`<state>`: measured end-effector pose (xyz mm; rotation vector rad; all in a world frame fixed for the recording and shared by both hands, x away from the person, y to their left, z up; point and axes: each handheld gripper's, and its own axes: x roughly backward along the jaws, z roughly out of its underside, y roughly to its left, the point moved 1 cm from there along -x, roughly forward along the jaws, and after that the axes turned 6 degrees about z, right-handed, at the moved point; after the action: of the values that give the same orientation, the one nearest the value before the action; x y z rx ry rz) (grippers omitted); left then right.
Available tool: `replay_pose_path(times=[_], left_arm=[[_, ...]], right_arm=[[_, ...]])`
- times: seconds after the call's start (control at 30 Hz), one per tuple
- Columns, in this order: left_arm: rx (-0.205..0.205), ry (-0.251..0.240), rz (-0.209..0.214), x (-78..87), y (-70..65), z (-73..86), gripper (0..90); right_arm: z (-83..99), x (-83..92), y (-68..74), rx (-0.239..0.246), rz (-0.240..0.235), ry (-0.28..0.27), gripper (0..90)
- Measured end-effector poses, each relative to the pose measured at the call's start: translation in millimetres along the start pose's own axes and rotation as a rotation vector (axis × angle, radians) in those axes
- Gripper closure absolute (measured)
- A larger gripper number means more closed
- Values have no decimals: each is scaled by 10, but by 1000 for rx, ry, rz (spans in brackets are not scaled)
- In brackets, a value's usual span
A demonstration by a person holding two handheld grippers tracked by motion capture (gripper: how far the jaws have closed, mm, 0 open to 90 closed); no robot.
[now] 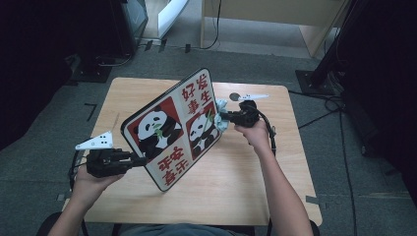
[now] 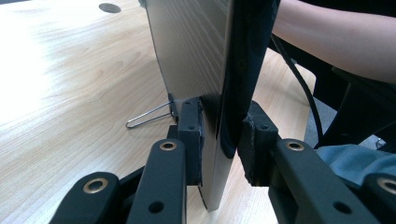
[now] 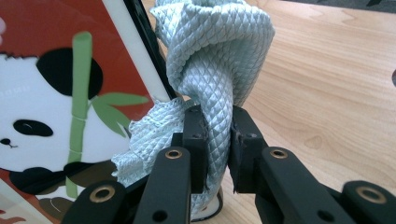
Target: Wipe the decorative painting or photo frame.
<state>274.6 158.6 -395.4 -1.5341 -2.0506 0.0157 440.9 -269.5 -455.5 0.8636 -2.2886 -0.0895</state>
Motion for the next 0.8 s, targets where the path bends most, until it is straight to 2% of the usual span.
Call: replay_pose_path(times=[0.1,0.23,0.43,0.57,0.8], left_arm=[[-1,0,-1,0,-2,1,736],[-1,-1,-2,-2,-4,1,736],[-3,-4,-6,-3,-8,6,736],[-1,-9,-6,-5,-10,11,737],[7,-11,-11,-12,-23,13,736]], right_arm=[[35,-10,-9,-10,4,12,792],[85,-11,-5,5,12,1,792],[194,-39,-56,-34,0,21,790],[260,-40,-62,-29,1,13,790],[316,-61,-98,-60,-6,22,789]])
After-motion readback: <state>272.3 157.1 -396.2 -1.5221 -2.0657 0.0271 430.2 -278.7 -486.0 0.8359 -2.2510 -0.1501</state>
